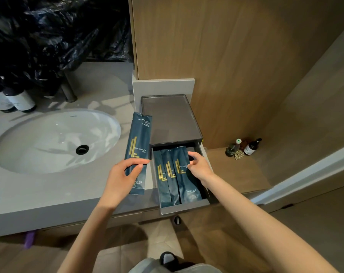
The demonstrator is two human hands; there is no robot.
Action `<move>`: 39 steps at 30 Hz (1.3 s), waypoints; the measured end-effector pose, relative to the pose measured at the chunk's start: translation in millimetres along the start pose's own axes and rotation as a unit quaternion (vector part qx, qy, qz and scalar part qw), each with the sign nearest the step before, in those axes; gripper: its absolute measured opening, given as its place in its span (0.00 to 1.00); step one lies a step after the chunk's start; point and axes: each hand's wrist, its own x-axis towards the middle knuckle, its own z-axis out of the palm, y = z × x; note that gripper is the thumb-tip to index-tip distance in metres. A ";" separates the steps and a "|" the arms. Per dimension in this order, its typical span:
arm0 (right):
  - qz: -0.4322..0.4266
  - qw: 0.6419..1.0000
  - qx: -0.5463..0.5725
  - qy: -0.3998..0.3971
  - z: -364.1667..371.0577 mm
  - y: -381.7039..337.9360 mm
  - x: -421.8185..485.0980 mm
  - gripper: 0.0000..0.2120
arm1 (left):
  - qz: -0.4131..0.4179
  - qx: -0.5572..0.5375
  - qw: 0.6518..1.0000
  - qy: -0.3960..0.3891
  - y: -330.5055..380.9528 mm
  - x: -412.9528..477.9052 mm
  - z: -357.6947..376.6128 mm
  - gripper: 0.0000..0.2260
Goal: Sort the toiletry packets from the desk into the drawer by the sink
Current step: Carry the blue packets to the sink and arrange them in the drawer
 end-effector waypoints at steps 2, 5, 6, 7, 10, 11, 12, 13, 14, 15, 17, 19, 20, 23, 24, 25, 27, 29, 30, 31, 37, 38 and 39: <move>-0.043 0.996 -0.073 0.013 3.7 2.7 -0.4 0.28 | -0.006 -0.002 1.000 0.000 0.0 -1.5 -0.7 0.13; -0.122 0.975 -0.182 0.035 7.5 5.1 -2.4 0.30 | -0.007 0.002 1.000 -0.001 0.8 -2.9 -0.4 0.13; -0.140 0.969 -0.202 0.029 8.1 5.5 -4.6 0.29 | -0.008 0.004 1.000 -0.003 1.1 -2.9 0.0 0.13; -0.156 0.962 -0.222 0.014 8.0 5.6 -7.7 0.29 | -0.008 0.006 1.000 -0.004 1.5 -2.8 0.3 0.13; -0.171 0.941 -0.280 -0.079 4.9 9.6 -21.1 0.32 | -0.012 0.011 1.000 -0.008 2.3 -2.5 1.8 0.13; -0.169 0.930 -0.306 -0.109 3.9 12.1 -24.7 0.34 | -0.011 0.012 1.000 -0.009 2.2 -2.5 2.5 0.13; -0.165 0.920 -0.330 -0.130 3.4 15.4 -26.7 0.36 | -0.010 0.013 1.000 -0.009 2.1 -2.6 3.2 0.13; -0.159 0.914 -0.344 -0.146 3.5 18.4 -28.0 0.36 | -0.010 0.014 1.000 -0.011 2.0 -3.0 3.9 0.13; -0.153 0.912 -0.346 -0.158 4.1 20.9 -28.5 0.36 | -0.011 0.015 1.000 -0.012 1.7 -3.3 4.6 0.13; -0.145 0.914 -0.339 -0.167 5.0 22.2 -28.5 0.35 | -0.011 0.014 1.000 -0.013 1.5 -3.7 5.3 0.13; -0.134 0.921 -0.322 -0.172 8.0 22.3 -27.1 0.32 | -0.010 0.010 1.000 -0.014 0.9 -4.2 6.3 0.13; -0.129 0.927 -0.307 -0.169 12.2 21.8 -26.1 0.29 | -0.010 0.007 1.000 -0.016 0.8 -4.7 6.9 0.13; -0.130 0.928 -0.305 -0.168 14.3 22.1 -25.8 0.28 | -0.012 0.005 1.000 -0.016 0.8 -4.9 7.2 0.13; -0.141 0.928 -0.311 -0.150 19.7 24.4 -24.8 0.28 | -0.018 0.000 1.000 -0.017 1.4 -5.2 9.1 0.12; -0.142 0.928 -0.312 -0.146 20.7 24.5 -24.5 0.28 | -0.018 0.001 1.000 -0.019 2.0 -5.4 10.3 0.12; -0.141 0.927 -0.316 -0.145 20.9 23.6 -24.6 0.28 | -0.017 0.000 1.000 -0.022 3.1 -5.9 11.9 0.12; -0.144 0.923 -0.324 -0.146 18.7 20.8 -25.3 0.28 | -0.013 -0.005 0.999 -0.030 5.0 -7.2 16.6 0.11; -0.157 0.927 -0.312 -0.136 12.4 14.8 -28.6 0.25 | -0.006 -0.007 0.999 -0.038 6.5 -9.2 22.9 0.10; -0.168 0.935 -0.287 -0.121 8.5 11.2 -31.3 0.24 | -0.004 -0.008 0.999 -0.042 7.7 -10.6 26.5 0.09; -0.177 0.949 -0.243 -0.100 4.8 7.0 -35.3 0.22 | -0.002 -0.013 0.999 -0.047 9.1 -12.2 30.3 0.08; -0.131 0.973 0.189 -0.031 -17.6 -16.4 -59.9 0.14 | -0.032 -0.050 0.988 -0.140 20.1 -26.9 48.4 0.04; -0.126 0.967 0.220 -0.022 -20.6 -18.4 -63.4 0.14 | -0.040 -0.045 0.985 -0.160 21.9 -29.5 50.9 0.03; -0.124 0.963 0.241 -0.010 -23.1 -18.6 -65.6 0.14 | -0.041 -0.035 0.984 -0.172 23.1 -31.5 53.3 0.04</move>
